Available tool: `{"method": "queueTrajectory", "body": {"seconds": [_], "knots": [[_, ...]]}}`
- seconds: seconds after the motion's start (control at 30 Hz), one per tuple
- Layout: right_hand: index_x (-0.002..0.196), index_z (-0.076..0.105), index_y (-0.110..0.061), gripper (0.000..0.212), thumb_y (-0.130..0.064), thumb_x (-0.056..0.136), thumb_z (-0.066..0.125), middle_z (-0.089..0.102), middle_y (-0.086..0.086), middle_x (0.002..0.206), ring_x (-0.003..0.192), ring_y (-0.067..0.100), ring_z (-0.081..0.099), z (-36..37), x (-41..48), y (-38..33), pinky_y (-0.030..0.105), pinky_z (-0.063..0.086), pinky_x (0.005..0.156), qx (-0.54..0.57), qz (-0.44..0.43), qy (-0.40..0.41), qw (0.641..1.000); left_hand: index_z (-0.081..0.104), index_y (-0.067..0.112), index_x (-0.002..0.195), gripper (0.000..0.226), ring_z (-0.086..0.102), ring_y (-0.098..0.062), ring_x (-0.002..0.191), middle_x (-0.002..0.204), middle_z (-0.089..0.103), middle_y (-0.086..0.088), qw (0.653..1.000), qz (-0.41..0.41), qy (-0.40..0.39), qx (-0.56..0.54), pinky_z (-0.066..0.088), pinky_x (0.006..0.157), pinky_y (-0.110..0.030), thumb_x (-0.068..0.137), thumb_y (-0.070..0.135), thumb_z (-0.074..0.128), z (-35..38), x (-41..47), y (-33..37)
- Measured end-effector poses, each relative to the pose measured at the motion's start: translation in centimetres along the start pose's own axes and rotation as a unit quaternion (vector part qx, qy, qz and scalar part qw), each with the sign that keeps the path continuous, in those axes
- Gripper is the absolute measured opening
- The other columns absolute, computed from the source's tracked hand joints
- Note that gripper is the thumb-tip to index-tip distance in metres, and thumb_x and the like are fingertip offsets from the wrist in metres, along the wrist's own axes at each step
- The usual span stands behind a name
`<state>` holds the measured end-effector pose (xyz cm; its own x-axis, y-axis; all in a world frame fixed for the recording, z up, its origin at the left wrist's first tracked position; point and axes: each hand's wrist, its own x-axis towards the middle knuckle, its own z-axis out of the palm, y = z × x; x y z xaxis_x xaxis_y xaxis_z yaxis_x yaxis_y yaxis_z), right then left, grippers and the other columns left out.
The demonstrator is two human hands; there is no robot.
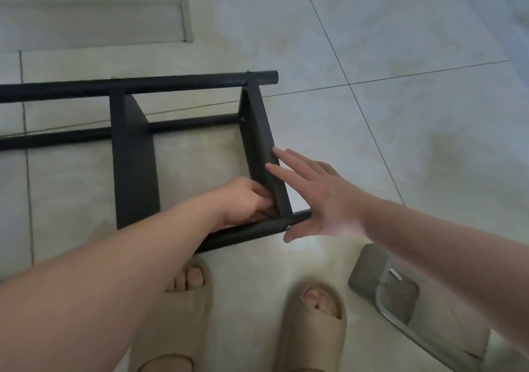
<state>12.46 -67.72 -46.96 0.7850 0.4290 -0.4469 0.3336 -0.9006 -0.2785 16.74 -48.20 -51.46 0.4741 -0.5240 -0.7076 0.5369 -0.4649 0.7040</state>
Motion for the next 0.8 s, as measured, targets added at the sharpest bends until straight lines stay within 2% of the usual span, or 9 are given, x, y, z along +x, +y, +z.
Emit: {"method": "queueTrajectory", "body": {"seconds": [0.07, 0.2, 0.3, 0.37, 0.43, 0.6, 0.8], "knots": [[0.162, 0.001, -0.034, 0.123, -0.079, 0.069, 0.069, -0.024, -0.016, 0.166, 0.151, 0.004, -0.022, 0.0, 1.0, 0.5, 0.034, -0.004, 0.123, -0.025, -0.023, -0.006, 0.999, 0.071, 0.009, 0.086, 0.015, 0.071, -0.019, 0.077, 0.087, 0.077, -0.011, 0.999, 0.023, -0.001, 0.033, 0.053, 0.066, -0.02, 0.094, 0.003, 0.06, 0.0, 0.7, -0.8], [0.162, -0.006, -0.022, 0.138, -0.092, 0.06, 0.054, -0.027, -0.005, 0.166, 0.15, 0.009, -0.031, -0.8, 2.7, 0.8, 0.044, -0.014, 0.124, -0.12, -0.066, -0.019, 0.99, 0.073, 0.007, 0.088, 0.012, 0.067, -0.021, 0.08, 0.094, 0.075, -0.019, 0.998, 0.038, -0.009, 0.041, 0.052, 0.074, -0.027, 0.093, 0.007, 0.063, -0.2, 1.2, -1.4], [0.159, -0.018, -0.017, 0.149, -0.099, 0.054, 0.048, -0.033, 0.002, 0.164, 0.149, 0.014, -0.034, -0.9, 3.9, 0.9, 0.045, -0.017, 0.123, -0.165, -0.082, -0.035, 0.982, 0.073, 0.012, 0.085, 0.015, 0.067, -0.012, 0.068, 0.077, 0.075, -0.004, 0.998, 0.039, -0.023, 0.031, 0.051, 0.063, -0.018, 0.094, 0.008, 0.062, -0.3, 1.5, -1.7], [0.157, -0.024, -0.016, 0.15, -0.1, 0.054, 0.046, -0.036, 0.003, 0.163, 0.149, 0.017, -0.033, -0.8, 4.1, 0.9, 0.047, -0.014, 0.124, -0.171, -0.084, -0.036, 0.981, 0.072, 0.015, 0.083, 0.016, 0.064, -0.007, 0.059, 0.067, 0.071, 0.005, 0.999, 0.035, -0.027, 0.024, 0.048, 0.055, -0.014, 0.095, 0.009, 0.063, -0.3, 1.5, -1.7], [0.156, -0.026, -0.015, 0.151, -0.1, 0.054, 0.045, -0.037, 0.005, 0.162, 0.15, 0.019, -0.032, -0.7, 4.2, 0.8, 0.05, -0.01, 0.125, -0.173, -0.084, -0.037, 0.981, 0.072, 0.017, 0.08, 0.018, 0.062, -0.005, 0.055, 0.063, 0.069, 0.007, 0.999, 0.031, -0.026, 0.019, 0.045, 0.053, -0.013, 0.094, 0.01, 0.064, -0.4, 1.7, -1.8], [0.154, -0.029, -0.016, 0.151, -0.101, 0.054, 0.044, -0.043, 0.002, 0.158, 0.15, 0.021, -0.033, -0.7, 4.4, 0.6, 0.051, -0.008, 0.125, -0.175, -0.081, -0.048, 0.98, 0.073, 0.016, 0.072, 0.02, 0.059, -0.009, 0.053, 0.061, 0.067, 0.003, 0.999, 0.014, -0.029, 0.008, 0.042, 0.05, -0.013, 0.088, 0.006, 0.066, -0.5, 1.7, -1.5], [0.154, -0.029, -0.019, 0.149, -0.101, 0.054, 0.045, -0.046, -0.001, 0.156, 0.148, 0.02, -0.036, -0.8, 4.5, 0.5, 0.048, -0.01, 0.123, -0.17, -0.083, -0.054, 0.981, 0.074, -0.002, 0.086, 0.01, 0.062, -0.022, 0.068, 0.074, 0.064, -0.013, 0.997, -0.011, -0.043, -0.058, 0.049, 0.065, -0.025, 0.083, -0.001, 0.064, -0.4, 2.0, -1.6]]}}
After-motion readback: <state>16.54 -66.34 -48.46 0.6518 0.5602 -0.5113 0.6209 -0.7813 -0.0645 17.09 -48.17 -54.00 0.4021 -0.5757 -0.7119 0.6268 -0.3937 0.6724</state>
